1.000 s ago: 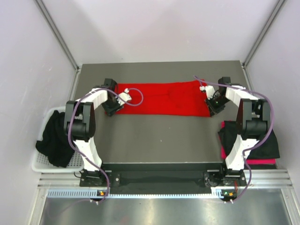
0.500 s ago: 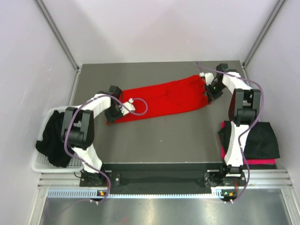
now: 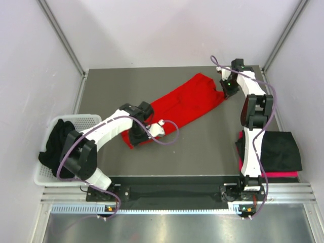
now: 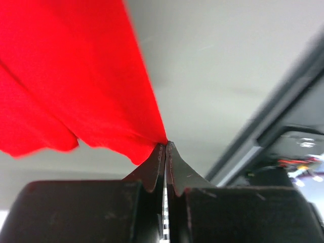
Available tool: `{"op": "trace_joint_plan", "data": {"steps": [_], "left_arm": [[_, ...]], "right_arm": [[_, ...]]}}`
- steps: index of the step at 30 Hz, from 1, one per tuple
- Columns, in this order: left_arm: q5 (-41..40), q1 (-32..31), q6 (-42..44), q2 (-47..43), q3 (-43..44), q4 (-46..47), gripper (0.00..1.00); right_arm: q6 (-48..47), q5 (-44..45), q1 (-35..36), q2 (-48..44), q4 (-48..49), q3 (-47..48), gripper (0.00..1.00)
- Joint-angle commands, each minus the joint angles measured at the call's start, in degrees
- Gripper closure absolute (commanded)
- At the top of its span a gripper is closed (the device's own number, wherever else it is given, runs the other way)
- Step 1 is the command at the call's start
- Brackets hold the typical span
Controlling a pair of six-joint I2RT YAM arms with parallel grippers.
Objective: Fold and stack the t-shirts
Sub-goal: Fold the tshirt
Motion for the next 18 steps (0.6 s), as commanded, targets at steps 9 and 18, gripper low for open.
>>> {"op": "trace_joint_plan", "data": {"steps": [9,18], "left_arm": [[15.83,-11.5,-5.43,-0.52,11.92,-10.83,0.71],[9.03,0.35,-11.74,5.52,18.07,8.94,0.6]], "right_arm": [[2.25,8.85,-0.96,-4.35,6.11,-0.42,0.74],[9.0,-1.32,-4.56,-24.29,11.39,-18.58,0.47]]}}
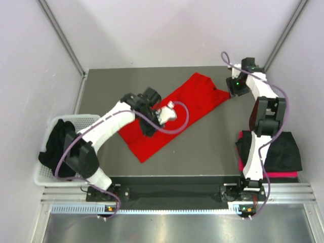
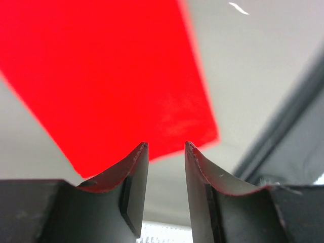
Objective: Fold and stack the t-shirts
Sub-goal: Fold the tshirt
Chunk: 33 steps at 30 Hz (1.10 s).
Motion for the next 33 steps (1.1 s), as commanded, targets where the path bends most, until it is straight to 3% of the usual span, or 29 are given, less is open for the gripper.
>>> {"op": "trace_joint_plan", "data": {"steps": [1,3,4,7,13,19,33], "left_arm": [[3.24,9.62,-5.41,6.08,4.19,9.64,0.6],[10.24,13.07,-8.84,11.09,7.08,11.4,0.61],[11.94,15.78,-10.15,12.67,7.88,12.02,0.62],[15.38,19.39,-12.27,17.42,10.52,15.09,0.64],[24.06,25.46,-14.03,26.04,16.58,15.19,0.64],[32.79,30.39,-14.74,33.68,22.04,10.36,0.62],[26.56,32.07,-12.36,36.15,22.3,9.12,0.59]], "right_arm": [[5.54,-13.22,-2.44,-12.6,4.24,-6.08,0.47],[10.18,-19.5,-3.59,-15.49,4.59,-12.04,0.47],[11.95,-27.1,-4.72,-16.03,5.64,-14.17,0.47],[19.33,-36.2,-6.57,-17.79,10.11,-23.39,0.51],[27.34,-42.18,-7.02,-17.71,20.04,-33.78,0.53],[31.83,-45.89,-7.02,-13.14,23.13,-33.97,0.52],[33.41,-45.11,-5.88,-0.49,22.61,-23.42,0.53]]}}
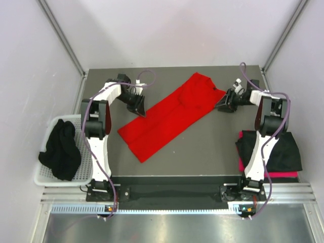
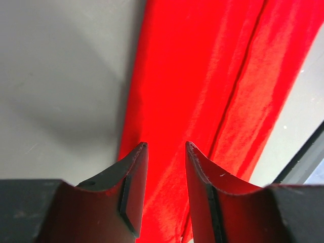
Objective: Fold and stack the t-shirts
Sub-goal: Fold the tshirt
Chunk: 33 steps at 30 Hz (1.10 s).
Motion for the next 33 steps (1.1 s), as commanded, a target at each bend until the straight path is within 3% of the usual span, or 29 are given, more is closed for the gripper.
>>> {"op": "trace_joint_plan", "data": {"steps": [1,14,17,19,20,25,26,33], "left_arm": [[-1.49,0.46,1.99,0.42,2.02,-0.74,0.59],[-4.39,3.54,2.17,0.94,0.09,0.4,0.6],[-4.66,3.54,2.35,0.77,-1.32,0.23,0.64],[-4.4,3.54,3.05,0.69,-2.28,-0.38,0.69],[-4.4,3.54,3.23,0.68,-2.72,-0.47,0.77],[-3.78,3.54,4.37,-0.72,-5.97,-1.35,0.99],[-3.78,3.54,4.37,-0.98,-6.24,-1.61,1.0],[-0.71,3.28,2.61,-6.25,-11.68,-2.4,1.0]], "right_arm": [[-0.45,0.42,0.81,2.51,1.02,4.07,0.53],[-1.06,1.74,3.27,10.86,-2.32,14.44,0.55],[-2.28,3.67,3.97,11.66,-4.34,17.17,0.61],[-3.16,5.77,4.59,12.18,-6.62,19.8,0.69],[-3.69,6.74,4.77,12.97,-7.41,20.77,0.74],[-7.2,11.75,6.08,16.04,-12.43,26.83,0.91],[-7.47,12.19,6.17,16.4,-12.95,27.54,0.97],[-12.22,18.52,8.1,21.58,-18.49,39.57,0.99]]}}
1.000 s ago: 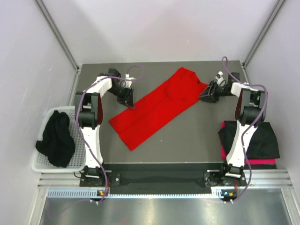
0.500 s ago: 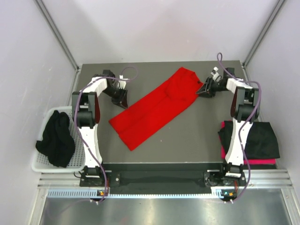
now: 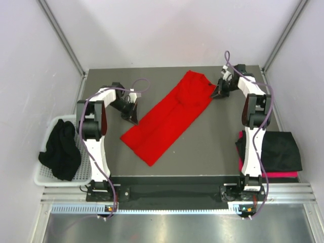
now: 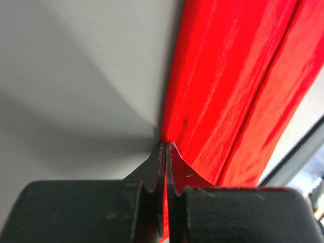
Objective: Fold and stack the t-shirts
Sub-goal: Fold the tshirt
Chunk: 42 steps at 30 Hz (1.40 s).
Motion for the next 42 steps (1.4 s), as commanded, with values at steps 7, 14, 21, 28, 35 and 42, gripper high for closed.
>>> {"op": "trace_joint_plan", "data": {"steps": [7,14,21,28,35,42], "left_arm": [[1.68,-1.6,-0.06,-8.97,-9.82,-2.25,1.0],[1.15,-3.01,-2.43,-12.22,-13.78,-0.15,1.0],[-0.69,-3.19,-5.33,-12.75,-9.58,1.97,0.8],[1.51,-6.34,1.87,-18.2,-10.96,-9.87,0.78],[-5.86,-24.09,4.33,-24.97,-20.03,-9.11,0.68],[-8.95,-36.49,3.55,-19.53,-16.86,-8.32,0.73]], "right_arm": [[-8.0,12.4,2.96,9.19,-2.89,15.38,0.94],[-7.93,17.41,2.96,11.05,0.18,18.57,0.9],[-8.72,20.84,2.96,12.54,2.81,20.68,0.88],[-8.19,19.79,2.96,12.1,3.96,21.29,0.87],[-9.68,18.3,2.96,9.21,3.7,18.84,0.53],[-10.92,21.72,1.38,-0.1,5.02,9.36,0.32]]}}
